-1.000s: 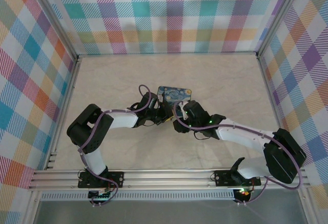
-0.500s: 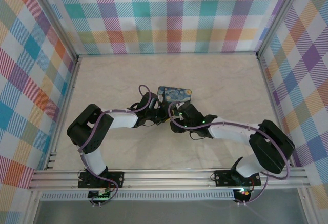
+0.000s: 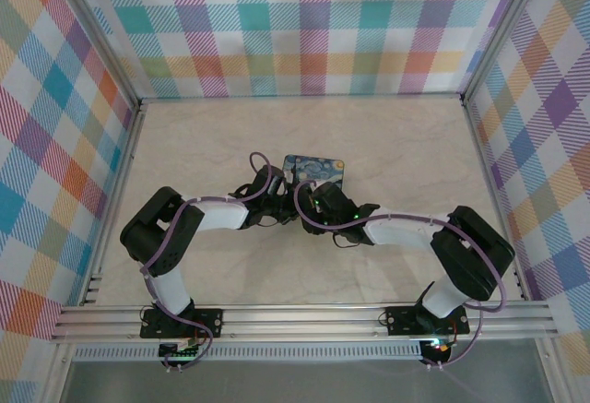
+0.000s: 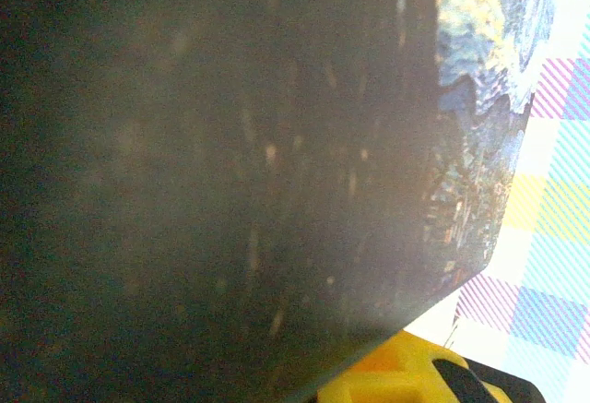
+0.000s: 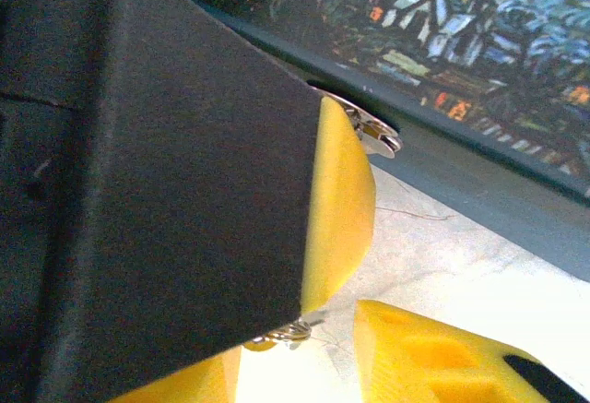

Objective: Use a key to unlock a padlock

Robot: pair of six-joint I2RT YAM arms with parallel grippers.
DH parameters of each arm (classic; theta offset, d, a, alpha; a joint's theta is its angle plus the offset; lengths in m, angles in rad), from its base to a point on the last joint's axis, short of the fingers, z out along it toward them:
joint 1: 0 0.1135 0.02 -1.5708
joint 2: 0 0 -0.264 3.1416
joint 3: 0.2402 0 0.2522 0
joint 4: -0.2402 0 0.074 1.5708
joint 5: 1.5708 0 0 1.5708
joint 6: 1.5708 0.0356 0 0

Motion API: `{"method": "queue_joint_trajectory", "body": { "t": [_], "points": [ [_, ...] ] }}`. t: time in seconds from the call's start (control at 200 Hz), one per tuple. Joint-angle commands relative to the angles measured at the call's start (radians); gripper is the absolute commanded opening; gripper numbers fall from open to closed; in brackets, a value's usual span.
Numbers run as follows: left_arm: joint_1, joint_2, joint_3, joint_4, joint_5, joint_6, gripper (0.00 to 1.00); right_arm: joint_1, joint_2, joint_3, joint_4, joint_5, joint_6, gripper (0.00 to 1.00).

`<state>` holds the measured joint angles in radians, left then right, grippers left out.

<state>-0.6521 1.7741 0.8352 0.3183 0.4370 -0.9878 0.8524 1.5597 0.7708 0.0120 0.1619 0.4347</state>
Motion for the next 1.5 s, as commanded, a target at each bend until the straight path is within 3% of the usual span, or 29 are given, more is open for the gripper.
{"method": "queue_joint_trajectory", "body": {
  "t": [0.0, 0.065, 0.18, 0.34, 0.54, 0.64, 0.925, 1.165, 1.23, 1.32, 1.495],
  "points": [
    [0.002, 0.008, 0.013, -0.042, 0.046, -0.040, 0.08, 0.005, 0.023, 0.026, 0.067, 0.032, 0.017, 0.32],
    [0.002, 0.007, 0.013, -0.044, 0.047, -0.040, 0.08, 0.005, 0.027, 0.030, 0.072, 0.034, 0.015, 0.26],
    [0.003, 0.004, 0.012, -0.047, 0.043, -0.038, 0.08, 0.005, 0.026, 0.027, 0.079, 0.021, 0.009, 0.00],
    [0.009, 0.003, 0.007, -0.050, 0.033, -0.038, 0.09, 0.005, 0.020, -0.004, 0.099, -0.001, 0.004, 0.00],
    [0.012, -0.025, -0.011, -0.090, -0.014, -0.035, 0.33, 0.005, 0.021, -0.032, 0.120, -0.049, -0.001, 0.00],
    [0.018, -0.064, -0.042, -0.110, -0.056, -0.034, 0.40, 0.004, 0.023, -0.040, 0.111, -0.062, -0.024, 0.00],
    [0.047, -0.140, -0.100, -0.140, -0.109, -0.026, 0.41, -0.006, 0.024, -0.030, 0.075, -0.113, -0.149, 0.00],
    [0.082, -0.213, -0.104, -0.206, -0.132, 0.007, 0.45, -0.010, 0.038, 0.033, -0.029, -0.068, -0.262, 0.00],
    [0.091, -0.240, -0.109, -0.229, -0.145, 0.018, 0.46, -0.010, 0.028, 0.038, -0.040, -0.071, -0.269, 0.05],
    [0.106, -0.275, -0.117, -0.253, -0.158, 0.032, 0.47, -0.010, 0.008, 0.035, -0.049, -0.077, -0.261, 0.29],
    [0.135, -0.316, -0.123, -0.290, -0.174, 0.055, 0.48, -0.012, -0.052, 0.013, -0.043, -0.083, -0.238, 0.40]
  ]
}}
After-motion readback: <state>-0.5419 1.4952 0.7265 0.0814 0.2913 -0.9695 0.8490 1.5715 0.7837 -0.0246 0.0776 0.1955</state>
